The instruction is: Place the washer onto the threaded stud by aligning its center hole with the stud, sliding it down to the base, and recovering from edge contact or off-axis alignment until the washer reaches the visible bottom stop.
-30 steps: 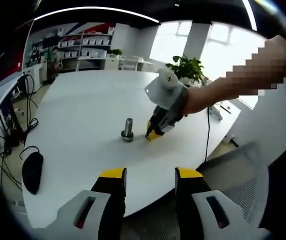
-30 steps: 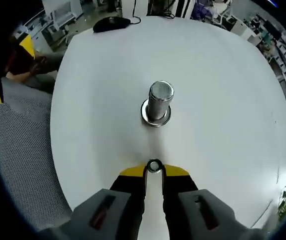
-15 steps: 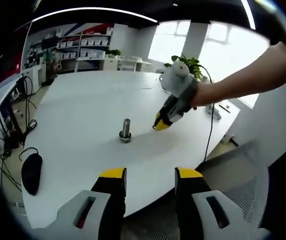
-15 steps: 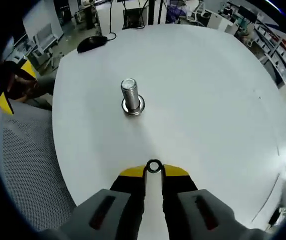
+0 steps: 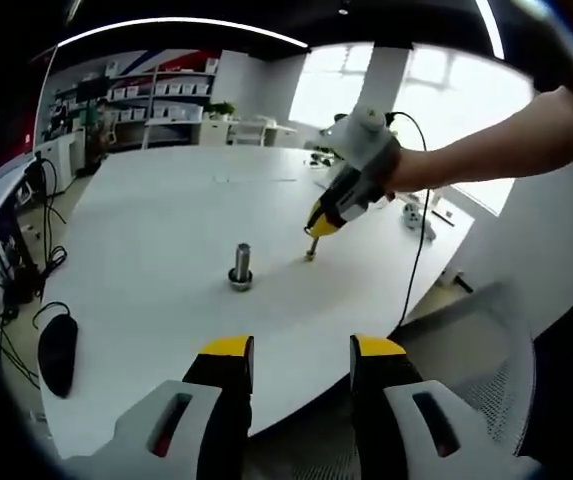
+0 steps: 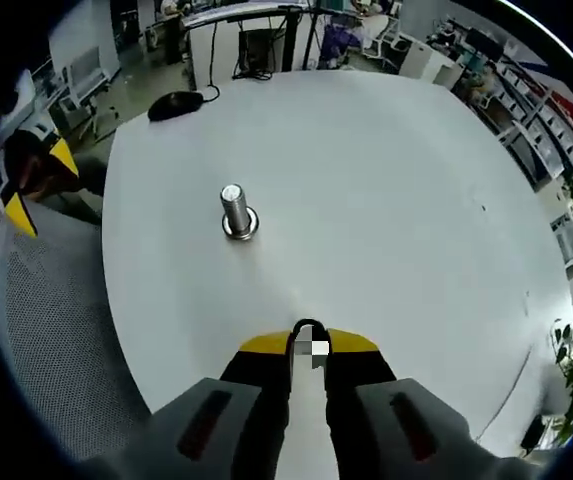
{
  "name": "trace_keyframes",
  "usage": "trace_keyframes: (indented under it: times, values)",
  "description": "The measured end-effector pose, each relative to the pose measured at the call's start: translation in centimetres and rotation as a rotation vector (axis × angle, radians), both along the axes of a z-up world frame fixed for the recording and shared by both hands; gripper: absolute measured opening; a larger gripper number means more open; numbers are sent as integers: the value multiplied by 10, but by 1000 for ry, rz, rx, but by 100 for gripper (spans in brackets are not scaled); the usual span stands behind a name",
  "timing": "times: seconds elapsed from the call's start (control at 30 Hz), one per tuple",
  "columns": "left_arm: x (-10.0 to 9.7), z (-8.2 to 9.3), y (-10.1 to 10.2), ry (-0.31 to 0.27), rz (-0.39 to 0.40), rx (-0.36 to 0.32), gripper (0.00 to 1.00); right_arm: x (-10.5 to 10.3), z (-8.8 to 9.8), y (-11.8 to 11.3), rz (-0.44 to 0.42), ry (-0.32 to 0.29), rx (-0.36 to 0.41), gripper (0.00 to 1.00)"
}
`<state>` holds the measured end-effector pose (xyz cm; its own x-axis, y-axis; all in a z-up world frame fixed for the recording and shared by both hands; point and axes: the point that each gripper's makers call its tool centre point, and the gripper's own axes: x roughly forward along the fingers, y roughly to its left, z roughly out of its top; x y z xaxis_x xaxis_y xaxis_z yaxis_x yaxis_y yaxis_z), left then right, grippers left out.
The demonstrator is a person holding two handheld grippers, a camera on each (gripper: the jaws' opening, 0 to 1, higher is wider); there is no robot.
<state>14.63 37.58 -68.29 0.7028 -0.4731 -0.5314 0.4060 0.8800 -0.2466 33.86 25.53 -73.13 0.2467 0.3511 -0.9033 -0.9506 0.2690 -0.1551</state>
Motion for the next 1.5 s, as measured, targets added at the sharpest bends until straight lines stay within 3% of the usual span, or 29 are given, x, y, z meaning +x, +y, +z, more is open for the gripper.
trace_keyframes:
  times: [0.37,1.03,1.5]
  values:
    - [-1,1,-1,-3,-22,5,37,4,1,-24,-48,-5,-23,13]
    - [1,-2,2,6,-28,4,37,6,-13,-20,-24,18,-62,13]
    - [6,-5,8,18,-5,3,37,11,-42,-22,-6,66,-108,14]
